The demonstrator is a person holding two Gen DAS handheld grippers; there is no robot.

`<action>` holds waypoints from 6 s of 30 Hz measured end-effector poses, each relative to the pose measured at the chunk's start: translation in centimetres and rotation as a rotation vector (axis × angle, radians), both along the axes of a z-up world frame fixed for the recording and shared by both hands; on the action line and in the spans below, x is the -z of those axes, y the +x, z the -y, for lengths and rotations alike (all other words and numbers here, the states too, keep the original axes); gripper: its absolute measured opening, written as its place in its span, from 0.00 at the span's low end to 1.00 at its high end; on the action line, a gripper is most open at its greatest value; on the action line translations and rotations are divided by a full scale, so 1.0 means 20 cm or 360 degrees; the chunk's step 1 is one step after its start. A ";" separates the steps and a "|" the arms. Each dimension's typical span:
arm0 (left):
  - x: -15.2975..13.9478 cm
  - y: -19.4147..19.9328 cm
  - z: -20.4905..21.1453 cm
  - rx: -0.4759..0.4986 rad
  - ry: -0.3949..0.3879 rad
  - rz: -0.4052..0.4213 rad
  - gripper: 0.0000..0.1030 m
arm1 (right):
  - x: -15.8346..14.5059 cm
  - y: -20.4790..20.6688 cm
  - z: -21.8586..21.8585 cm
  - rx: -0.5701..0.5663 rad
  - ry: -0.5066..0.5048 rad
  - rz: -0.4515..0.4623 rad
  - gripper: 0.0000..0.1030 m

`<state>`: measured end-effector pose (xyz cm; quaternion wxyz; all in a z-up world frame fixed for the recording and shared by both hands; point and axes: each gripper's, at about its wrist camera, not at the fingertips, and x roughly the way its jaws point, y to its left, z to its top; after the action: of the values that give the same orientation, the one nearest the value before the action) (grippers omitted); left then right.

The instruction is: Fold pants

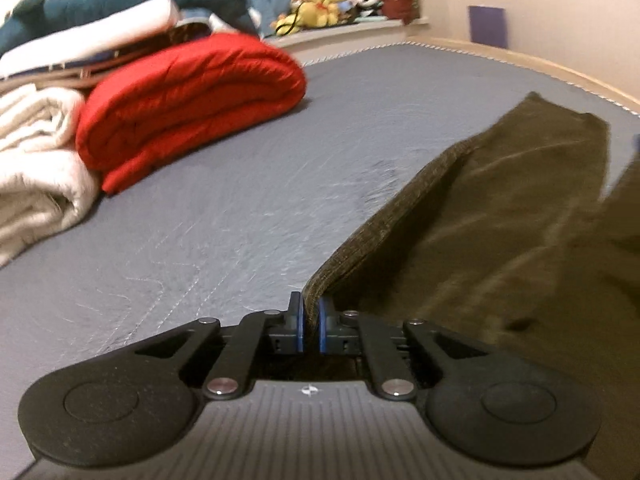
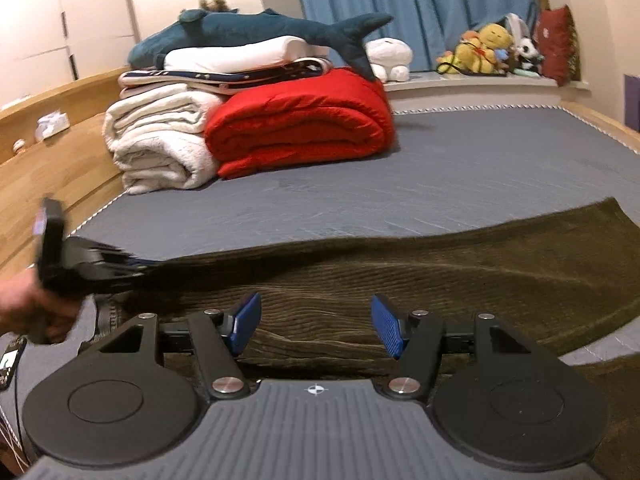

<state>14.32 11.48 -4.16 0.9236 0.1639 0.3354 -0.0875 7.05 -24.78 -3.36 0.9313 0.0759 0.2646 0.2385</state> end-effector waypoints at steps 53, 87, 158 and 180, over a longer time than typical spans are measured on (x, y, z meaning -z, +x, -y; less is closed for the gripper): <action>0.28 -0.75 0.35 0.0303 0.0402 -0.0347 0.16 | 0.34 0.48 1.10 0.1120 0.0481 -0.0364 0.62; 0.23 -0.74 0.25 0.0404 0.0294 -0.0336 0.07 | 0.48 0.83 1.25 0.1101 0.0835 -0.0345 0.10; -0.06 -0.86 0.95 0.0393 0.0055 0.0086 0.67 | 0.60 -0.49 1.97 0.1585 0.1312 -0.0801 0.62; -0.21 -0.59 0.41 -0.0151 -0.0305 0.0002 0.71 | 0.49 -0.47 1.96 0.1861 0.0942 -0.0605 0.32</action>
<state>2.47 3.26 0.07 0.9384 0.0589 0.3322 -0.0752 -2.37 -63.91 -13.08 0.7843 0.4986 0.2627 -0.2591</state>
